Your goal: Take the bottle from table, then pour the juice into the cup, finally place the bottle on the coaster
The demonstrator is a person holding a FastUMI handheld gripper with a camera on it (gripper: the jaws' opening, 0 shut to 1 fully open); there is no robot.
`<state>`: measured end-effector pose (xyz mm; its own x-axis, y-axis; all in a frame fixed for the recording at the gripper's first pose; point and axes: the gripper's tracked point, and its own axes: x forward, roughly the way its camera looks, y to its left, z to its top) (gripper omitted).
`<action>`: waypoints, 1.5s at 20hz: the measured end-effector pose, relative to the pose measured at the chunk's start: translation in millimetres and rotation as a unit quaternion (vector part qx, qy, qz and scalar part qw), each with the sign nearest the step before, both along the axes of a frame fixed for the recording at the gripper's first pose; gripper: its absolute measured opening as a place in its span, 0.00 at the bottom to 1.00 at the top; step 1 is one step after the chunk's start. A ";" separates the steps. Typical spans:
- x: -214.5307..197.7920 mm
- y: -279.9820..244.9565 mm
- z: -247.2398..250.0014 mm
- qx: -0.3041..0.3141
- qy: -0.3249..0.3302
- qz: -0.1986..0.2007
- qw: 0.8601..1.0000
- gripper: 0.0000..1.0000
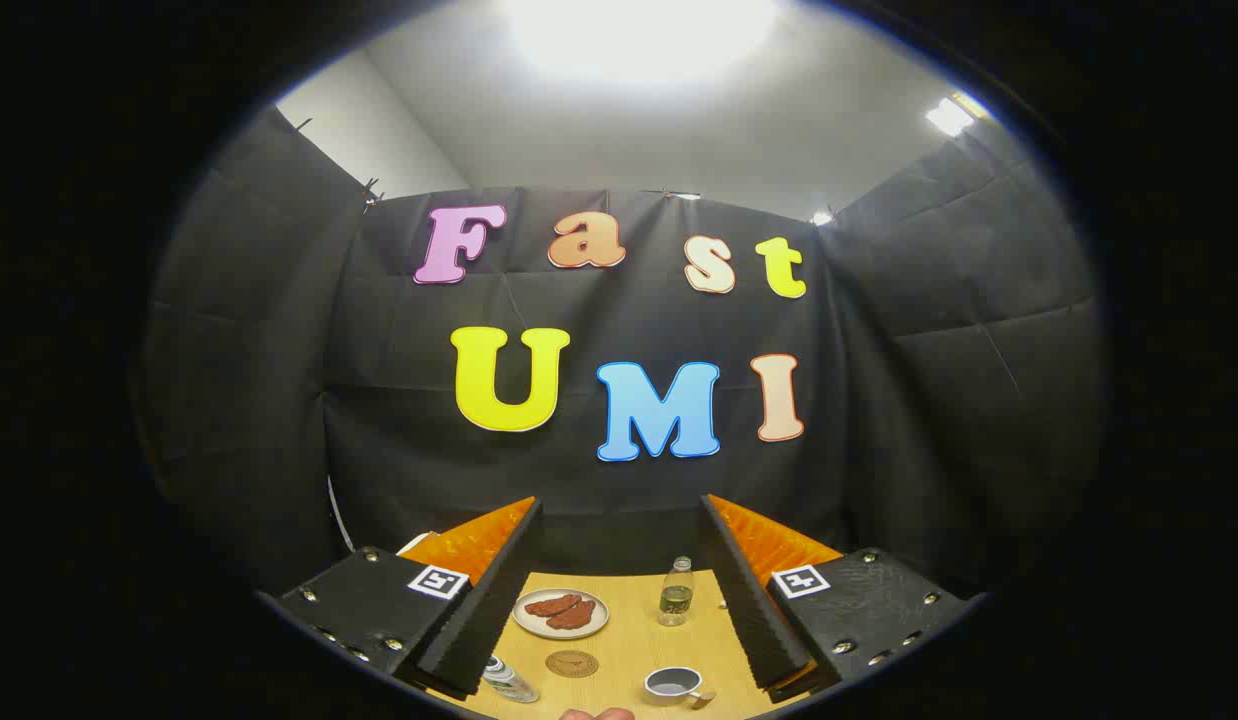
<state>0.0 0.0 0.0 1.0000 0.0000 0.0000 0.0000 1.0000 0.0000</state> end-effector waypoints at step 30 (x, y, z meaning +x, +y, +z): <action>-1.8 18.8 -43.1 -0.010 0.010 0.003 1.000 0.95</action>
<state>-1.8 18.8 -43.1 0.9998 0.0067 -0.0207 -0.0071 0.9998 -0.0201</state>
